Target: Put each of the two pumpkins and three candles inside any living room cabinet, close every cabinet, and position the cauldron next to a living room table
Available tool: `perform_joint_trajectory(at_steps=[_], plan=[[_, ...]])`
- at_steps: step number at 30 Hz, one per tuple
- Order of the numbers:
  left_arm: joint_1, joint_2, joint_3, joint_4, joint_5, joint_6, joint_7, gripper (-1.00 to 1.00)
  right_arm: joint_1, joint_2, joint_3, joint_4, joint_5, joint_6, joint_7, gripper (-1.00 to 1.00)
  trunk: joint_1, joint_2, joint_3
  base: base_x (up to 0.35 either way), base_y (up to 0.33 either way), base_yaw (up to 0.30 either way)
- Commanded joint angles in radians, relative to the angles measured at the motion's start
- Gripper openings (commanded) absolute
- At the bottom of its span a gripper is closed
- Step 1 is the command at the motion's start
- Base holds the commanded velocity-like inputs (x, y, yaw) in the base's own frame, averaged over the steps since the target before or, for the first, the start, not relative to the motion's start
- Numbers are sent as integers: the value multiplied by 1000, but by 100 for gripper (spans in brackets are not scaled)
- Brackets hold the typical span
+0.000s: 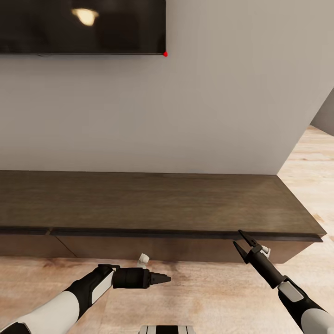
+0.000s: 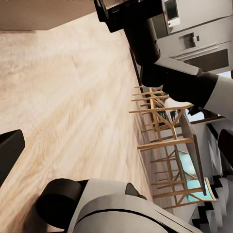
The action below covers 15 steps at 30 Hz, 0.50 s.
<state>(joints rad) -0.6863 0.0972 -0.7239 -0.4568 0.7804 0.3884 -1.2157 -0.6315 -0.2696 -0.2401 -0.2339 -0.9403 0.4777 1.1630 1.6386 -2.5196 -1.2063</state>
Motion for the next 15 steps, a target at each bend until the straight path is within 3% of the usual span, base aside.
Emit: perform_joint_trajectory(at_steps=[1, 15], plan=[[-1, 1, -6, -1, 10, 10, -1, 100, 0, 0, 2, 1, -8, 8, 1, 100, 0, 0, -1, 5, -5, 0], [-1, 1, -6, -1, 10, 10, -1, 100, 0, 0, 2, 1, -7, 9, 1, 100, 0, 0, -1, 1, -1, 0]])
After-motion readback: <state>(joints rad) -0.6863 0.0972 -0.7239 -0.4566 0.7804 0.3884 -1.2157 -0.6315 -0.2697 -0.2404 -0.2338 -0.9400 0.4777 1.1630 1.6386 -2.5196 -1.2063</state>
